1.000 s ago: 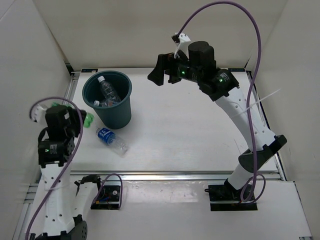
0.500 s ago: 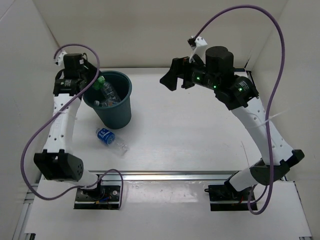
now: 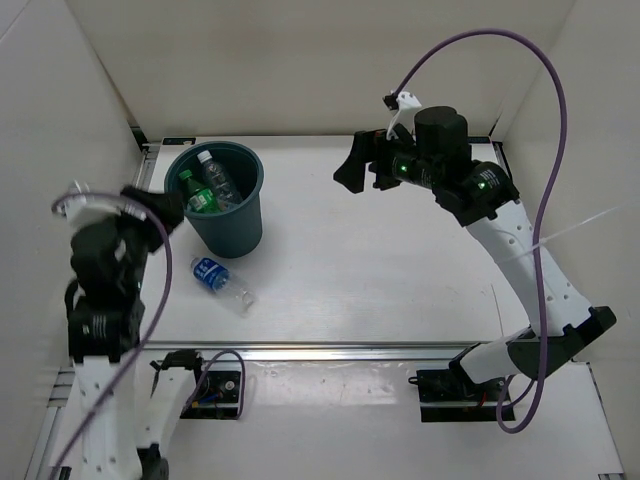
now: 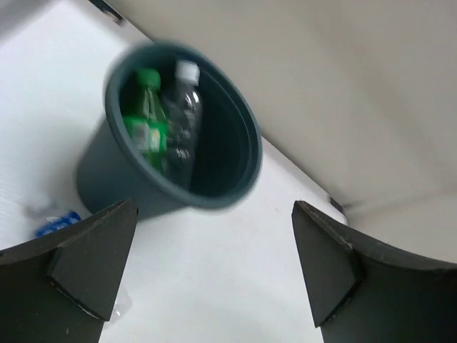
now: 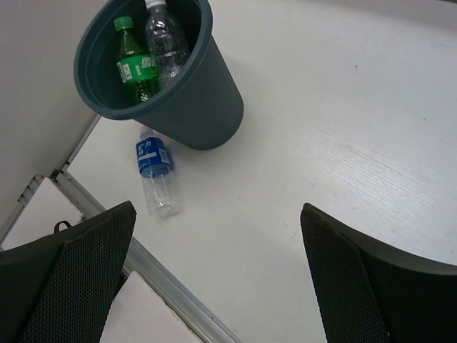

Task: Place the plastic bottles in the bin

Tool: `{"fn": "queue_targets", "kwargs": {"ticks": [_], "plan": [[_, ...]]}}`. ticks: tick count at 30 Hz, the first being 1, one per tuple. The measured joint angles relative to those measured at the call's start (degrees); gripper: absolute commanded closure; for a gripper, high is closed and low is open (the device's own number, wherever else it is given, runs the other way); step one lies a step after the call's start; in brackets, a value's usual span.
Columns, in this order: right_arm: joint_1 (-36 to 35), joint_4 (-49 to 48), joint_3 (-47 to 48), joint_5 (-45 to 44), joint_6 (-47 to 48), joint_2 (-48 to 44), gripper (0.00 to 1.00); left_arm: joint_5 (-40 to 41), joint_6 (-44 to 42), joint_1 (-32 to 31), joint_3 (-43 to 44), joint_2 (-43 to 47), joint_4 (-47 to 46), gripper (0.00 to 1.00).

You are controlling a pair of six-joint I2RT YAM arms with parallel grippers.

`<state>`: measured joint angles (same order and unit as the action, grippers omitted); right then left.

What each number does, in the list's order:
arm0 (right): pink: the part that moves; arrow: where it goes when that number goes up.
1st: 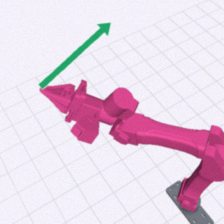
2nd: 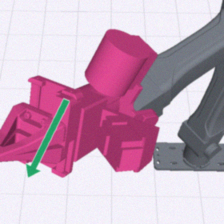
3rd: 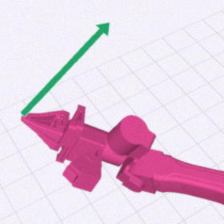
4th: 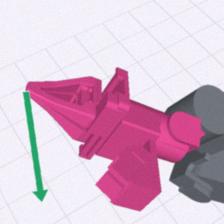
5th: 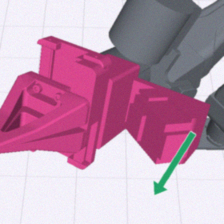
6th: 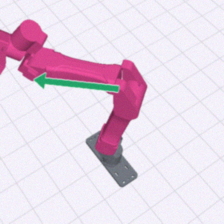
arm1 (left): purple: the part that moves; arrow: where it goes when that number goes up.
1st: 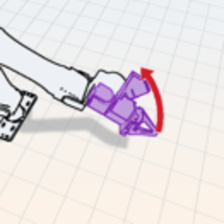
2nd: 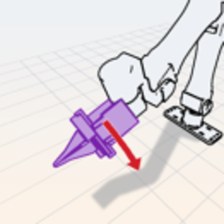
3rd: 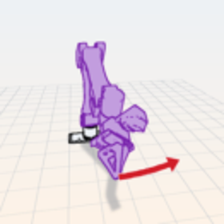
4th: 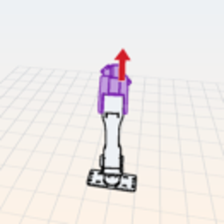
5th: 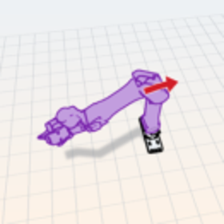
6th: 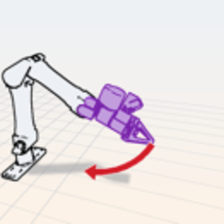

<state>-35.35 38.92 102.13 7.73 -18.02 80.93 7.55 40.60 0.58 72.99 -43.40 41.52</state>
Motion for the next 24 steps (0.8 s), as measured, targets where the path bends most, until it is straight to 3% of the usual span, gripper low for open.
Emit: {"fn": "queue_targets", "kwargs": {"ticks": [4,10,17,24], "plan": [[0.20,0.57,-1.07,0.85,-0.07,0.02,0.00,-7.06,4.09,0.00,-19.08,15.15,-0.46,0.00],[0.63,0.46,-2.21,2.99,-0.94,0.02,0.00,-13.73,7.43,0.00,-38.27,19.39,1.60,0.00],[0.74,0.61,-2.29,4.61,-1.18,0.02,0.00,-14.43,10.43,0.00,-43.98,13.33,-0.02,0.00],[1.97,1.68,-2.29,5.44,-1.18,0.00,0.00,-15.13,10.69,0.81,-44.46,-0.35,-6.47,0.00]]}}
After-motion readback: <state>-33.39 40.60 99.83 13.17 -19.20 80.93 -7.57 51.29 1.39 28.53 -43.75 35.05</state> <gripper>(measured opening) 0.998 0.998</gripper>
